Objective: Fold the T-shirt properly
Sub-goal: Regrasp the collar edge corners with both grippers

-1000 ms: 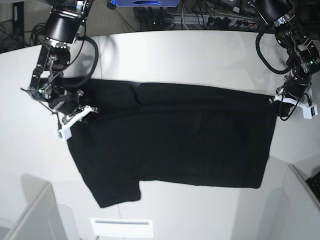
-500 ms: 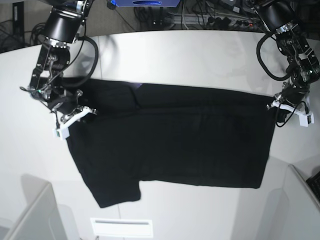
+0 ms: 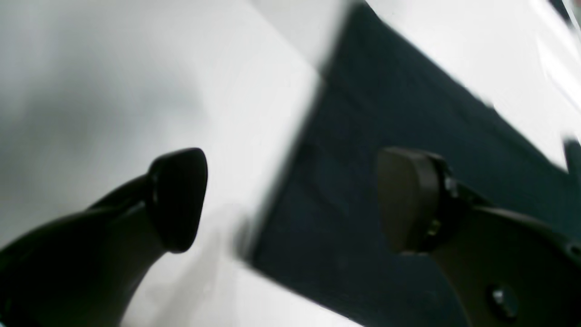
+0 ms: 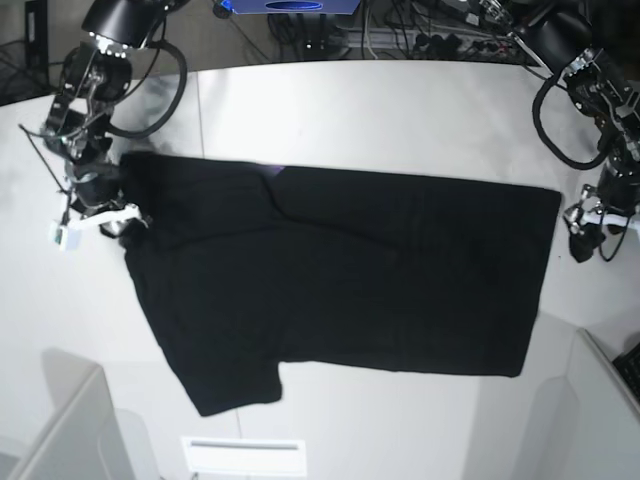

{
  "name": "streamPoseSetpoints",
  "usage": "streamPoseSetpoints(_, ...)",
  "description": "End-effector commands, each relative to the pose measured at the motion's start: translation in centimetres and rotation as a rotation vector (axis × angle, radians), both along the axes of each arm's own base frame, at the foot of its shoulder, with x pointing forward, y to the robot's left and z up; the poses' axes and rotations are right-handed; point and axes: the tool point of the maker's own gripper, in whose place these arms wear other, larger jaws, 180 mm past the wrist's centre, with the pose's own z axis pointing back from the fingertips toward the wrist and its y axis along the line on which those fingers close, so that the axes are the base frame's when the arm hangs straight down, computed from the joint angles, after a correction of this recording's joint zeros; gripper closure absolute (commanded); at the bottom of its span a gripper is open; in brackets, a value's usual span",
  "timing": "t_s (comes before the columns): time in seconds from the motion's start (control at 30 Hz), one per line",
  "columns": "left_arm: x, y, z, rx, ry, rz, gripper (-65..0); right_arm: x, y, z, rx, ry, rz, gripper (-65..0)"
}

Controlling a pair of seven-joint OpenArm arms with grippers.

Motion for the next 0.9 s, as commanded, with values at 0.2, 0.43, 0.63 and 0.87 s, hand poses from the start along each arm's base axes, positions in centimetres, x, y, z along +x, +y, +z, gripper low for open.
streamPoseSetpoints(0.2,-5.9,3.7,1.9,0.001,-0.078,0.147,-55.8,-5.2,-0.3,2.3,0.039,-0.082,-0.218,-29.0)
streamPoseSetpoints(0.43,-9.2,3.4,-3.7,-0.22,-0.028,0.198,-55.8,-9.3,0.7,-2.9,0.318,0.027,-0.336,-35.3)
streamPoseSetpoints(0.63,-9.0,2.9,-4.5,-0.224,-0.028,0.152,-55.6,-10.5,0.7,-6.0,0.353,0.089,-0.38,-28.4)
streamPoseSetpoints(0.87,-7.2,0.6,-5.4,-0.244,0.0,0.074,-55.6,-9.7,1.2,-7.6,0.39,0.114,-0.391,-26.4)
